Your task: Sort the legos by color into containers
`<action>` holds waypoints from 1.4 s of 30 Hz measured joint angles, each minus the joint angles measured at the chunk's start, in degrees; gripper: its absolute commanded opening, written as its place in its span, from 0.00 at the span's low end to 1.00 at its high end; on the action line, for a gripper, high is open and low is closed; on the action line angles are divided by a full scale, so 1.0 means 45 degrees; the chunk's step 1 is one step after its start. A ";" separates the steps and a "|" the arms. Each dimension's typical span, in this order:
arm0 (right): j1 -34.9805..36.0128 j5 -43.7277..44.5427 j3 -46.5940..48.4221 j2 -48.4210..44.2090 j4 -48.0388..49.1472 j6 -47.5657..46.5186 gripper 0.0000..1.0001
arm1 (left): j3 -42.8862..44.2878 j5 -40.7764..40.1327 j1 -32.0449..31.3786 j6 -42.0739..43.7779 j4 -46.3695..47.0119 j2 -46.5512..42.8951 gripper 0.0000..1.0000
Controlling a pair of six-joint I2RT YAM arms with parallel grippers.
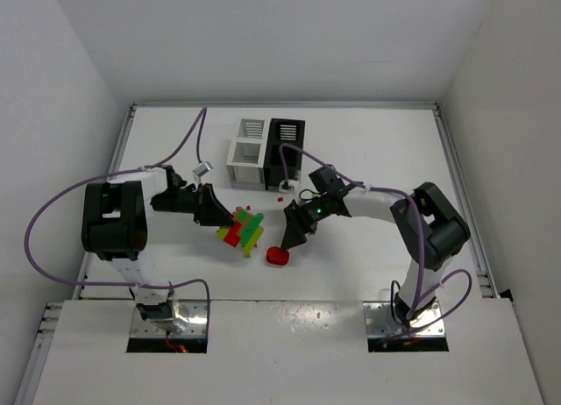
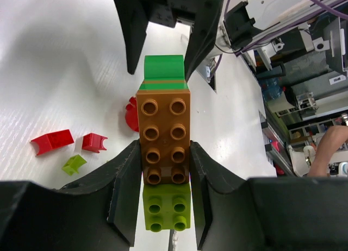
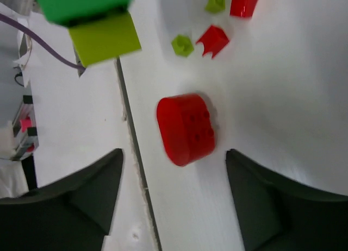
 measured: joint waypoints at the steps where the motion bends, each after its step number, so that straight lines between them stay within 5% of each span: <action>1: 0.0005 -0.0005 0.0087 -0.0005 0.0243 0.0141 0.79 | 0.0000 0.0005 0.0000 0.0073 -0.0049 0.0000 0.00; 15: 0.0719 -0.1486 0.0471 0.0393 0.6523 0.5950 0.78 | 0.0000 0.0000 -0.0097 0.0170 -0.0146 -0.0029 0.00; 22: 0.1263 -0.1681 0.0719 0.1370 0.7179 0.6795 0.69 | 0.0000 0.0019 -0.0097 0.0165 -0.0151 -0.0136 0.00; 29: 0.1224 -0.1603 0.0724 0.1433 0.6683 0.5931 0.06 | 0.0005 0.0126 -0.0097 0.0068 -0.0291 -0.0175 0.00; 31: 0.1209 -0.1545 0.0714 0.1413 0.6479 0.5659 0.00 | 0.0005 0.0112 -0.0092 0.0078 -0.0257 -0.0180 0.00; 38: 0.1025 -0.0913 0.0073 0.0233 0.4294 0.3152 0.00 | 0.0005 0.0097 -0.0010 0.0117 -0.0233 -0.0180 0.00; 42: 0.0962 -0.0476 -0.0243 -0.0272 0.2735 0.1729 0.51 | 0.0005 0.0092 0.0010 0.0131 -0.0233 -0.0180 0.00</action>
